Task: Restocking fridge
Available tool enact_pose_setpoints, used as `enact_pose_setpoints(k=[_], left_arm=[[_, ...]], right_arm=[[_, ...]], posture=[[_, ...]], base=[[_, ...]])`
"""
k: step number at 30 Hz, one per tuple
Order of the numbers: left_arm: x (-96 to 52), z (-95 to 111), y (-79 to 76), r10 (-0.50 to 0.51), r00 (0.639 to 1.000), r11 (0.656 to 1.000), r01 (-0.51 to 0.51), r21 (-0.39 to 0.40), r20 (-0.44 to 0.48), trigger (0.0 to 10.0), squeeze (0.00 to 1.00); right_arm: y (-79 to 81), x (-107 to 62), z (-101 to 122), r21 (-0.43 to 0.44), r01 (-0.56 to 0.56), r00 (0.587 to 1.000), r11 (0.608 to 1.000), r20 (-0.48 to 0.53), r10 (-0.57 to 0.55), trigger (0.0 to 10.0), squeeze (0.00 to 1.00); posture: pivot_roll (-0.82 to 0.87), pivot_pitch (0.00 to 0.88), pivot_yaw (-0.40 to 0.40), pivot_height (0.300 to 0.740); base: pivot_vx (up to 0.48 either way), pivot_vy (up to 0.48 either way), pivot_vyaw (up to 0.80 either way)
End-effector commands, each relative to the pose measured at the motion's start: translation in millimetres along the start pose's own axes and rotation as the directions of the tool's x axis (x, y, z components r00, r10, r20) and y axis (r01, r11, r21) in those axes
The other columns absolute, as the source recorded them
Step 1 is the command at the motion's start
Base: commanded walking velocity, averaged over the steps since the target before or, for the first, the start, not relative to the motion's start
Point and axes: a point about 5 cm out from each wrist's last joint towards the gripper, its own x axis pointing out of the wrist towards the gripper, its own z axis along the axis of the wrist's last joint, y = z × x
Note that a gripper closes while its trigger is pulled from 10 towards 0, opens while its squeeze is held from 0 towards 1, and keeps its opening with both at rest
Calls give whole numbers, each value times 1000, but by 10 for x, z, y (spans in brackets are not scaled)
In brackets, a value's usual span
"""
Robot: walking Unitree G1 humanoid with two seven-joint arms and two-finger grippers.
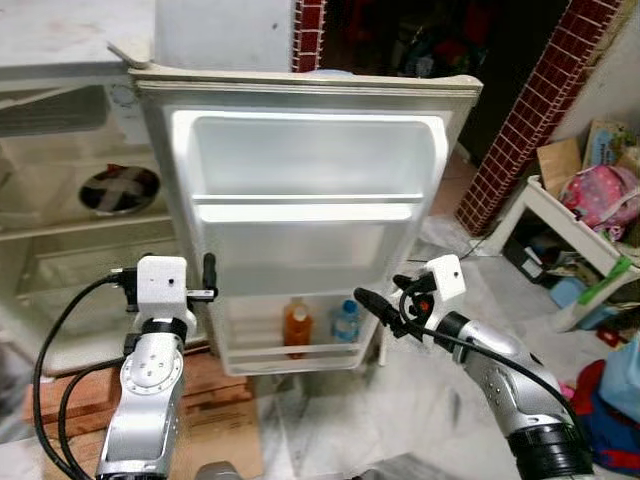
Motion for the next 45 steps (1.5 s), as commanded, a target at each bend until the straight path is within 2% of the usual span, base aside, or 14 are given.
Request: enact_pose_setpoints(k=[1,9,11,13,16,20,24,30,39,45], left_arm=[[-5,36,-64,-23,1000,1000,23,0,9,10000,0],[-10,33,-70,-27,1000,1000,27,2,6,10000,0],[-14,31,-74,-27,1000,1000,27,4,5,10000,0],[-19,32,-73,-21,1000,1000,21,11,3,10000,0],[-20,34,-68,-14,1000,1000,14,11,3,10000,0],[-25,30,-52,1,1000,1000,-1,16,-3,10000,0],[-32,9,-19,23,1000,1000,-22,14,-19,10000,0],[-34,2,0,45,998,999,-45,7,-33,10000,0],[3,34,23,73,997,996,-74,-52,-22,10000,0],[-6,46,11,57,998,995,-57,-80,-11,10000,0]], right_arm=[[-12,-22,8,-19,-22,1000,1000,-4,21,10000,0],[-39,-57,-75,2,-37,998,999,-41,37,10000,0],[-64,-66,-97,-4,-35,998,999,-58,35,10000,0],[-137,-57,-94,-48,0,997,999,-72,-3,10000,0],[-174,-25,2,-92,13,999,996,-30,-16,10000,0],[-206,39,98,-85,50,999,995,5,-50,10000,0],[-175,84,143,-96,56,998,994,32,-53,10000,0],[-112,132,235,-127,128,984,984,136,-111,10000,0],[-67,111,273,-96,222,954,970,227,-196,10000,0],[-60,106,269,-82,259,940,962,250,-232,10000,0]], posture=[[62,0,-47,740],[61,0,-44,740],[62,0,-43,740],[63,0,-43,740],[64,0,-42,740],[68,0,-43,740],[72,0,-45,740],[66,0,-43,740],[59,0,-41,740],[58,0,-41,740]], base=[[0,-480,0],[0,-480,473],[0,-480,0],[0,-480,0],[0,-480,0],[0,-480,0],[0,-480,0],[0,-480,794],[0,0,140],[46,0,0]])
